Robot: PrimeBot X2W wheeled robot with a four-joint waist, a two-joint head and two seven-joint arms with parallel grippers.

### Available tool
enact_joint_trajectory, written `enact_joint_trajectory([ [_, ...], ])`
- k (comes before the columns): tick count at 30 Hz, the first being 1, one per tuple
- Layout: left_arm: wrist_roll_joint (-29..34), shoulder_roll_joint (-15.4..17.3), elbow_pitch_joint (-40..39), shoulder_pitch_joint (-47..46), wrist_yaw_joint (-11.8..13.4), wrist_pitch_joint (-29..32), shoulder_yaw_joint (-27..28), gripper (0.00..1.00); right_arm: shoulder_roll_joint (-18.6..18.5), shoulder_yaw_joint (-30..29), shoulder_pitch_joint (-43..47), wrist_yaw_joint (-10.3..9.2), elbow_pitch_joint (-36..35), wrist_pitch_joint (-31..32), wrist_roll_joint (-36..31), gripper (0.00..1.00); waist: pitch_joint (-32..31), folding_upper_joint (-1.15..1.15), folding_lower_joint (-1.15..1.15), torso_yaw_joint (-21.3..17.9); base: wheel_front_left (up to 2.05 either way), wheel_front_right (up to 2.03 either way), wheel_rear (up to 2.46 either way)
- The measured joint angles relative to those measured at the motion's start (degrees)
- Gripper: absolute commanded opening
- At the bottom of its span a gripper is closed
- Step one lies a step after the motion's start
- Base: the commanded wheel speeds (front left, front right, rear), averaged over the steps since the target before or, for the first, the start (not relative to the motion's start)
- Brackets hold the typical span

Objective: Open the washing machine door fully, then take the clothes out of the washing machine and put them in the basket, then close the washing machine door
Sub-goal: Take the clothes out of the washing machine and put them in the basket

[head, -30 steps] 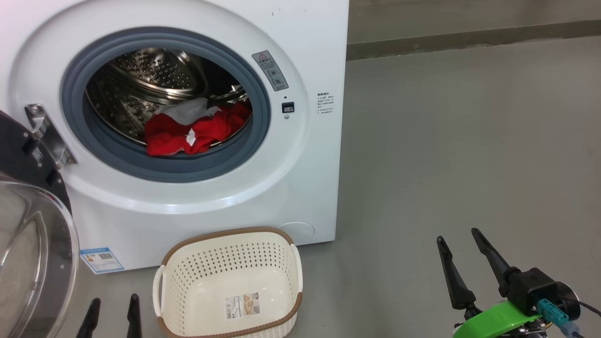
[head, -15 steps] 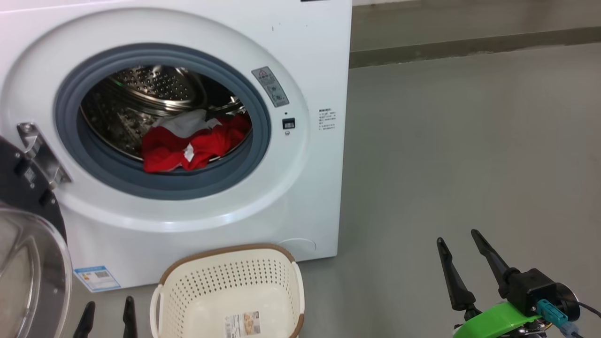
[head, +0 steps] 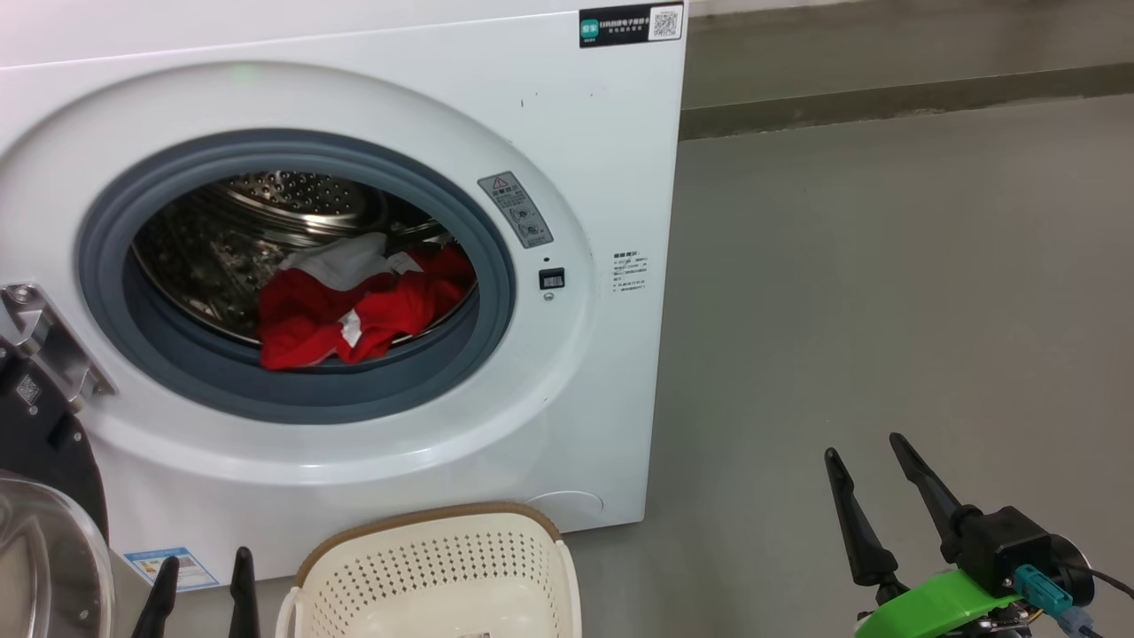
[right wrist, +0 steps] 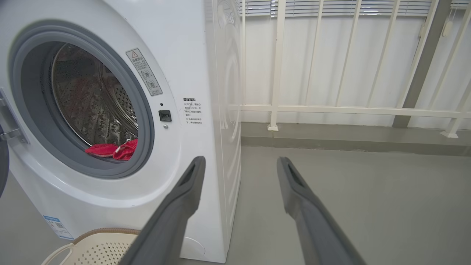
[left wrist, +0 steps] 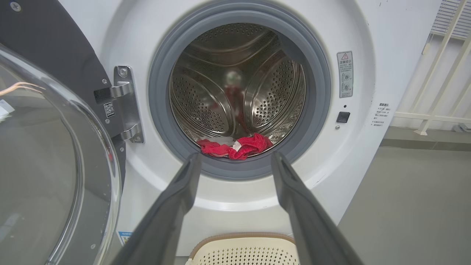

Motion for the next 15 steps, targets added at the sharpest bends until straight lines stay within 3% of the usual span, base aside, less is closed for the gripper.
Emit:
enact_joint_trajectory([
  [15, 0.0, -0.1, -0.4, 0.0, 0.0, 0.0, 0.3, 1.00, 0.0, -0.1, 0.0, 0.00, -0.1, 0.0, 0.0, 1.00, 0.0, 0.00, 0.00, 0.3, 0.00, 0.00, 0.00],
])
